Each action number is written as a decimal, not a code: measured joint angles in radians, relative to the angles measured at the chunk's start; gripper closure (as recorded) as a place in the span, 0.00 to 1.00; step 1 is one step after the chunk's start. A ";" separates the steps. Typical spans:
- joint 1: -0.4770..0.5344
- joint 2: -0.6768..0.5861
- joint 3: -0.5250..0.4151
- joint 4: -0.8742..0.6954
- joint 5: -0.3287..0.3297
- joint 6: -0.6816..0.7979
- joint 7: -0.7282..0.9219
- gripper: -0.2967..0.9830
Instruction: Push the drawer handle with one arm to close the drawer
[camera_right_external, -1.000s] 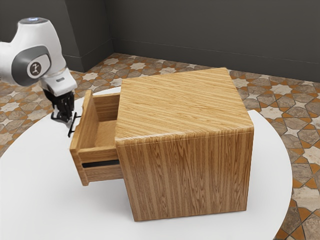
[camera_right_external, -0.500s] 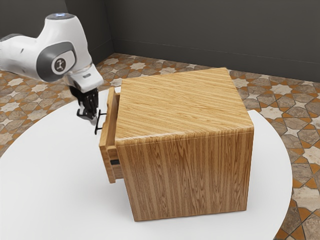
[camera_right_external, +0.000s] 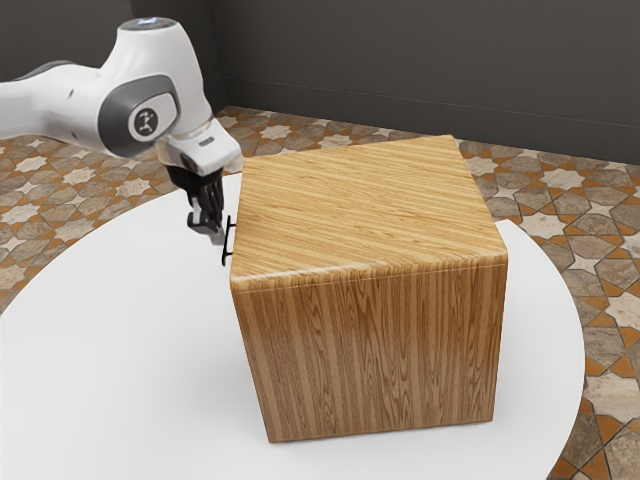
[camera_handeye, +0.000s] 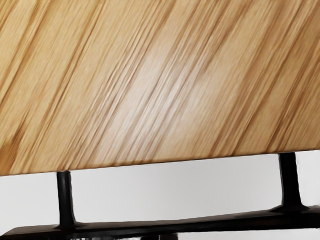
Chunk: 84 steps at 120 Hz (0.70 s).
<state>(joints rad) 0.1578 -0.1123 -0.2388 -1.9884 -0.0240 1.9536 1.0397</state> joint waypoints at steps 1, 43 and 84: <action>0.000 -0.001 0.000 0.000 0.000 -0.001 -0.002 0.85; 0.006 -0.308 0.011 0.018 0.009 -0.220 -0.036 0.84; -0.007 -0.331 0.018 0.164 0.004 -0.468 0.029 0.39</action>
<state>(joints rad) 0.1505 -0.4433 -0.2206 -1.8241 -0.0197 1.4860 1.0688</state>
